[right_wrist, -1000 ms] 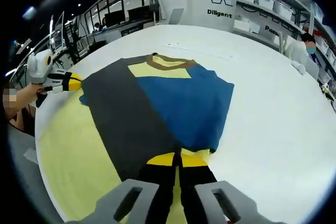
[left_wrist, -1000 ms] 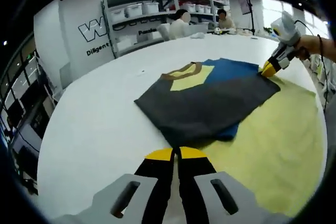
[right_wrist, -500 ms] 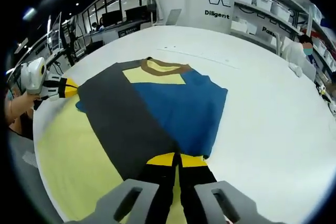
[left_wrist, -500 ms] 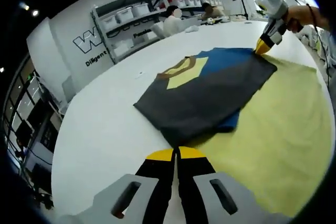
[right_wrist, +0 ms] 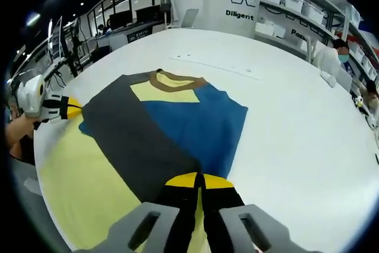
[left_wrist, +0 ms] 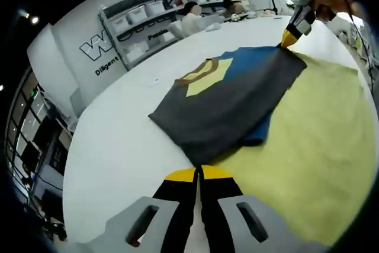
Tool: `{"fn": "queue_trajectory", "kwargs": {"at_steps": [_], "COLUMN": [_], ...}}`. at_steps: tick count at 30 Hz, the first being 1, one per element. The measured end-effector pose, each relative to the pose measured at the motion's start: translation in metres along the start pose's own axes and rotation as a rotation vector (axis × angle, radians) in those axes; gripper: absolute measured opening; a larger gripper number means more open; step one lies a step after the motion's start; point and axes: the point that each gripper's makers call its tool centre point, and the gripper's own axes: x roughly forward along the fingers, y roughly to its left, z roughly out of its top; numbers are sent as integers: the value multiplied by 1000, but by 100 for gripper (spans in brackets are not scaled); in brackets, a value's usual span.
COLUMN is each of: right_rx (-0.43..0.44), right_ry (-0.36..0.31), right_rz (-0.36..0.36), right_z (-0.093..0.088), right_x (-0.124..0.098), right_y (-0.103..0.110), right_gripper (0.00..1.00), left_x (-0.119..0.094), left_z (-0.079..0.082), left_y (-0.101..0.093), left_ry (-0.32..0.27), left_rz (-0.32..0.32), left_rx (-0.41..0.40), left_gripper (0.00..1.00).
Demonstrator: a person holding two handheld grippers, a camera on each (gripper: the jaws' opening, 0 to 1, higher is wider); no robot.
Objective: Fold the garment on the visible template until the final outline fits inside the template.
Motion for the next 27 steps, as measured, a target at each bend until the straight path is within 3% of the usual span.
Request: {"fn": "queue_trajectory", "kwargs": {"at_steps": [16,20,23,27], "right_rx": [45,127,147,157], "right_ry": [59,50,40,25], "right_rz": [-7,-14,3,21], "right_z": [-15,-13,-13,-13], "right_x": [12,7,2,-7], "right_y": [-5,-2,2,10], "right_gripper": [0,0,10,22], "left_x": [0,0,-1,-5], "left_z": [-1,-2,-2,-1], "left_y": [-2,-2,-1,3], "left_ry": [30,42,42,38], "left_rz": [-22,-23,-28,-14], "left_rx": [-37,-55,-96,-131], "left_gripper": [7,7,9,25]}}
